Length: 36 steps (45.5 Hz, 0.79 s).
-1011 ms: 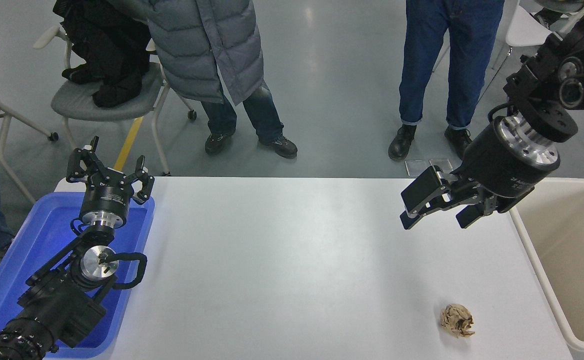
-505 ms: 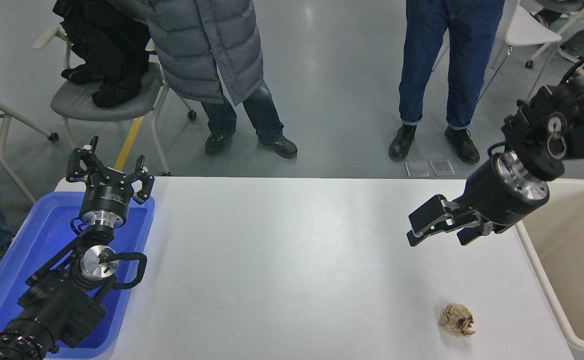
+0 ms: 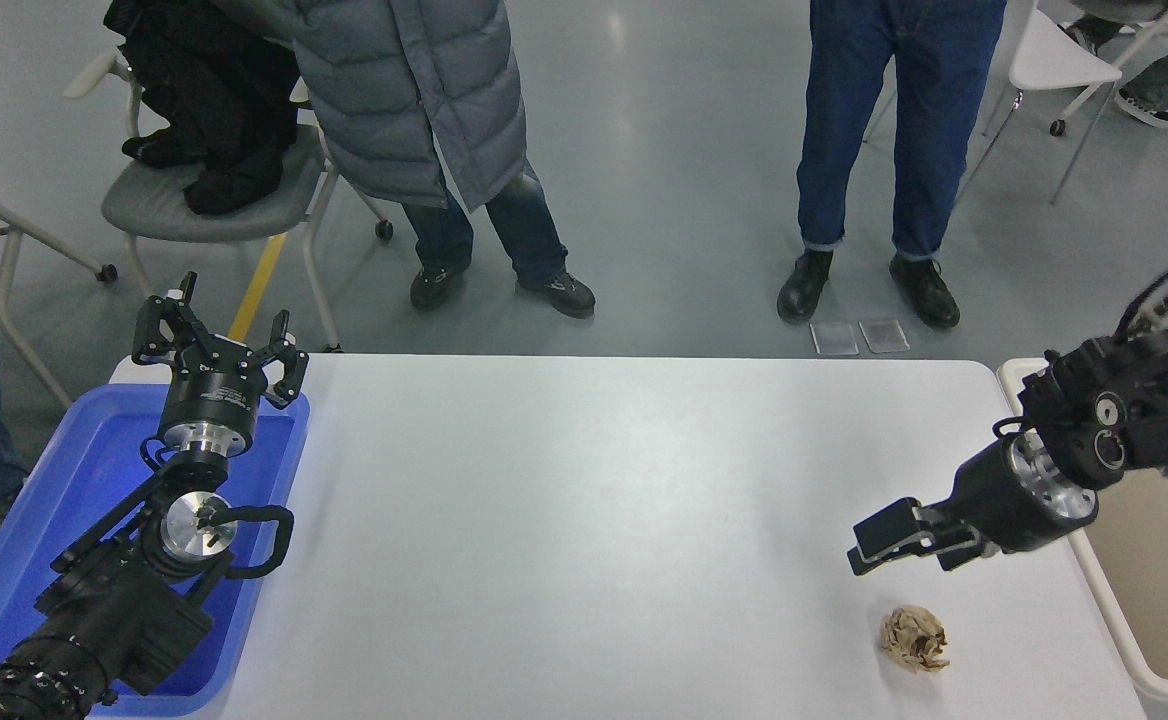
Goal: Pick up paper ball place in dustbin
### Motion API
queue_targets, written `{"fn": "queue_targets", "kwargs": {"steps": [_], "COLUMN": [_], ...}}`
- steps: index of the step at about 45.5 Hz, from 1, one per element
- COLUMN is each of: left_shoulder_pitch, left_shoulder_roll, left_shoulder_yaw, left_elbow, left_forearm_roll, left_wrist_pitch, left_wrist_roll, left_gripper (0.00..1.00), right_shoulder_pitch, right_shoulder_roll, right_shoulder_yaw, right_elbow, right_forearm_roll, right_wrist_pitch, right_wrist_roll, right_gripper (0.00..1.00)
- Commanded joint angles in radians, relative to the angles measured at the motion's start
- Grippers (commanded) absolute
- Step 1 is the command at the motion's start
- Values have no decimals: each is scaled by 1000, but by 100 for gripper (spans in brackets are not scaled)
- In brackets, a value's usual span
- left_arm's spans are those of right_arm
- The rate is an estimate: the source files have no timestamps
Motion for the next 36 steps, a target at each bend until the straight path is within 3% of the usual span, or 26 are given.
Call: {"fn": "queue_targets", "kwargs": {"steps": [1,11,36], "left_shoulder_pitch": [0,0,0], "left_shoulder_roll": [0,0,0], "left_shoulder_yaw": [0,0,0], "left_elbow": [0,0,0], "left_forearm_roll": [0,0,0], "left_wrist_pitch": [-1,-1,-1], "left_wrist_roll": [0,0,0], "left_gripper": [99,99,99], "right_shoulder_pitch": [-214,-349,-465], "right_shoulder_roll": [-10,-7,26], "right_shoulder_yaw": [44,72,95], "right_elbow": [-165,-291,-392], "right_forearm_roll": [-66,-126,-129], "right_wrist_pitch": [-83,-89,-103], "right_wrist_roll": [0,2,2], "right_gripper": [100,100,100]}}
